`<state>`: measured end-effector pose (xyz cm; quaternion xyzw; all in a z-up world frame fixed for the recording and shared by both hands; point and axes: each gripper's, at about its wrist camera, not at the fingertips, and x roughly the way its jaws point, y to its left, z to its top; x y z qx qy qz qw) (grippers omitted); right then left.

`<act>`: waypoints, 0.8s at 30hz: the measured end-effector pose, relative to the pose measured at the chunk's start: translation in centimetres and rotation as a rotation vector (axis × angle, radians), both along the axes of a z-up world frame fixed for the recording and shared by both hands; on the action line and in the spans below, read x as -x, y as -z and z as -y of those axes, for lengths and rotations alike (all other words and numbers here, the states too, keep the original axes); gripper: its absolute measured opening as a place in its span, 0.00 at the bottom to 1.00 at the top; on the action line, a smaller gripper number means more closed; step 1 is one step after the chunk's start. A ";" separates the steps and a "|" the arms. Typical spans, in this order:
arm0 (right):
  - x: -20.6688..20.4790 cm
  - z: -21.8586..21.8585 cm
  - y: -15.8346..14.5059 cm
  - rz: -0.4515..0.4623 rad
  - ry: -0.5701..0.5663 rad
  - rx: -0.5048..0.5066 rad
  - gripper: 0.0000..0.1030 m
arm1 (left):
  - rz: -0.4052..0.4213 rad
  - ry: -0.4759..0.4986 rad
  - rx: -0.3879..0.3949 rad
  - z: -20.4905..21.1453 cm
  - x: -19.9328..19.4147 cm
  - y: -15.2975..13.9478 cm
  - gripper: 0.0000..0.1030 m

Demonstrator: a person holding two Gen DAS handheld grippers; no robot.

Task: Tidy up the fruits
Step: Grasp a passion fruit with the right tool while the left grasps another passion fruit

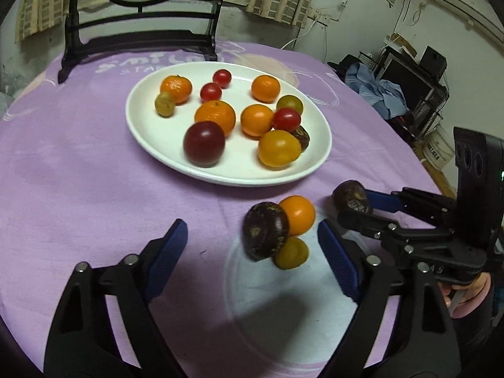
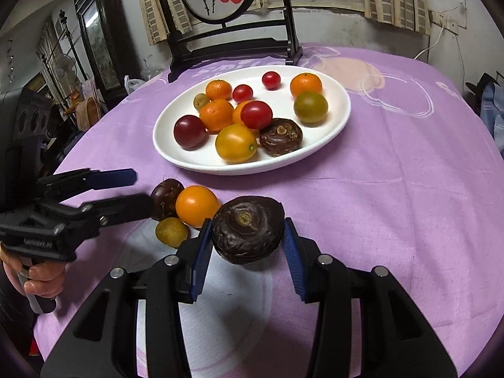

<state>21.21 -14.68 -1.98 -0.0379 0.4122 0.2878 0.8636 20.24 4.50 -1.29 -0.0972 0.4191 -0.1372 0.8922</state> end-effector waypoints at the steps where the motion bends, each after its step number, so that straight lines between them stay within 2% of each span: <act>1: 0.1 0.0 -0.1 -0.002 -0.003 -0.003 0.43 | -0.009 0.000 0.011 0.0 -0.2 0.2 0.77; 6: 0.2 0.0 -0.2 -0.008 -0.004 -0.018 0.43 | -0.084 0.027 0.107 -0.5 -1.7 1.4 0.68; 10: 0.0 0.2 -0.3 -0.021 0.001 -0.034 0.43 | -0.109 0.050 0.116 -0.2 -2.1 2.3 0.60; 12: 0.0 0.3 -0.3 -0.020 0.006 -0.032 0.43 | -0.109 0.085 0.124 0.2 -2.0 2.4 0.48; 13: 0.0 0.3 -0.3 -0.020 0.007 -0.032 0.43 | -0.120 0.108 0.142 0.5 -2.0 2.5 0.47; 17: -0.1 0.6 -0.3 -0.020 0.016 -0.038 0.43 | -0.103 0.166 0.118 1.8 -1.4 2.5 0.38; 21: -0.1 0.6 -0.3 -0.018 0.021 -0.034 0.43 | -0.054 0.152 0.060 2.3 -0.9 1.9 0.32; 24: 0.0 0.5 -0.4 -0.011 0.019 -0.031 0.43 | -0.046 0.137 0.064 1.9 -0.8 1.7 0.31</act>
